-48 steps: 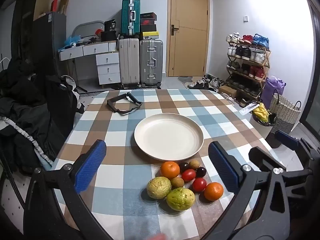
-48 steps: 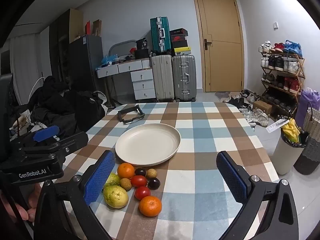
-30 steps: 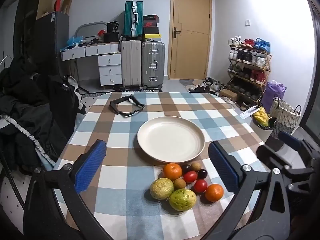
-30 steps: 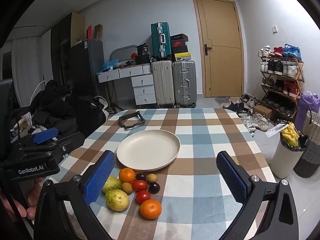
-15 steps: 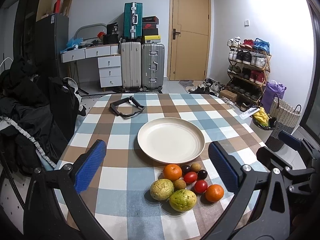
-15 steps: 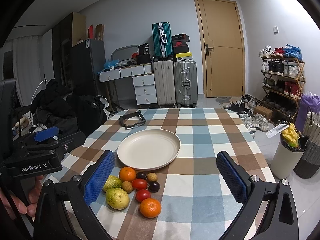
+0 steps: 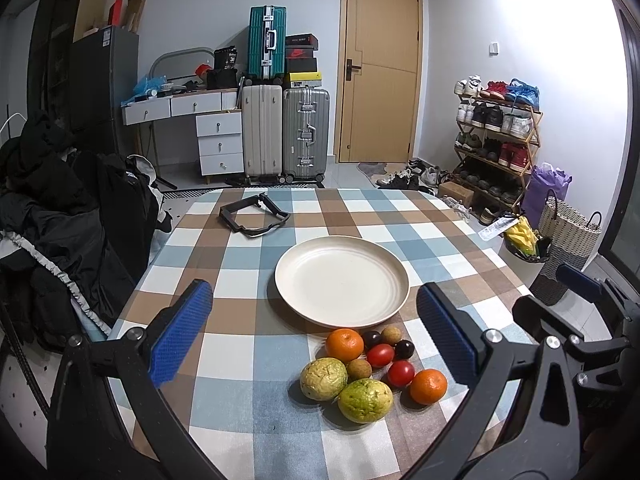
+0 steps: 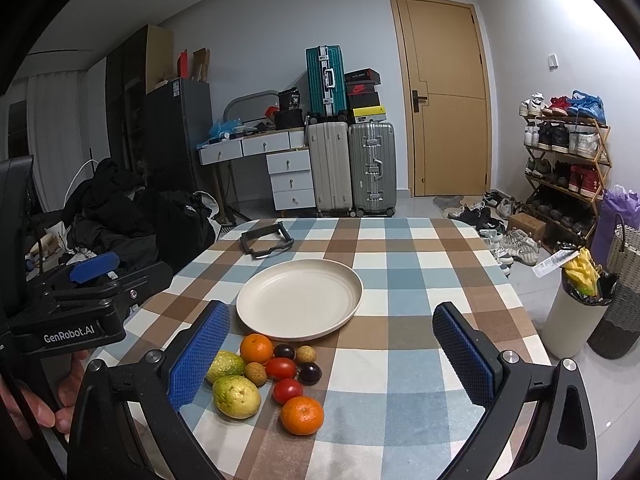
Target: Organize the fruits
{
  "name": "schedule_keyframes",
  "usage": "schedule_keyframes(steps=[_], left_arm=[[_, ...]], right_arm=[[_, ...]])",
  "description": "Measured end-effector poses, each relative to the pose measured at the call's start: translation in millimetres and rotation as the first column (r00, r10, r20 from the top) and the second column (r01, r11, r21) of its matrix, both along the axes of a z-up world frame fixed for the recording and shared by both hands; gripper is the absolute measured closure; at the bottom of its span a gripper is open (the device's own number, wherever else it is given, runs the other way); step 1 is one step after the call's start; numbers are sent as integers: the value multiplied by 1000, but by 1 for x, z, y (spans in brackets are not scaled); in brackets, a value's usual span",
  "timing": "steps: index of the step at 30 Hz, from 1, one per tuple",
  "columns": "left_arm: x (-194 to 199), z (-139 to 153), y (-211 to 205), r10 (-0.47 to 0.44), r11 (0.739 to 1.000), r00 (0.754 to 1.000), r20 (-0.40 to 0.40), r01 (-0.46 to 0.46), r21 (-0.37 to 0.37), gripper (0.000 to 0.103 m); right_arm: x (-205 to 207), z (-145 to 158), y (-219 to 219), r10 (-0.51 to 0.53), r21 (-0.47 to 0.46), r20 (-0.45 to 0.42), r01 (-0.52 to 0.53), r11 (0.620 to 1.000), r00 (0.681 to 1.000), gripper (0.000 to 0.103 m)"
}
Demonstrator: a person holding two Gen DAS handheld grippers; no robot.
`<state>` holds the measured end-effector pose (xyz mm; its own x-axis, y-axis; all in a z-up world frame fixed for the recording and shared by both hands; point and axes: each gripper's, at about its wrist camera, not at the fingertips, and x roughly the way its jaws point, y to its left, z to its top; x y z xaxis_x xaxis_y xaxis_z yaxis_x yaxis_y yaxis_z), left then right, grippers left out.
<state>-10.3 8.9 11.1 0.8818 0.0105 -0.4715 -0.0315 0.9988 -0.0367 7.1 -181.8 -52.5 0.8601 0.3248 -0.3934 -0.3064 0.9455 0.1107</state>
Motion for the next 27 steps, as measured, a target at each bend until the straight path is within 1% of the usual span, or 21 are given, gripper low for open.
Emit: schedule_keyframes(steps=[27], left_arm=[[-3,3,6,-1,1000,1000,2,1,-12,1]], right_arm=[[-2,-2,2,1,6,-2,-1,1000,1000,0]])
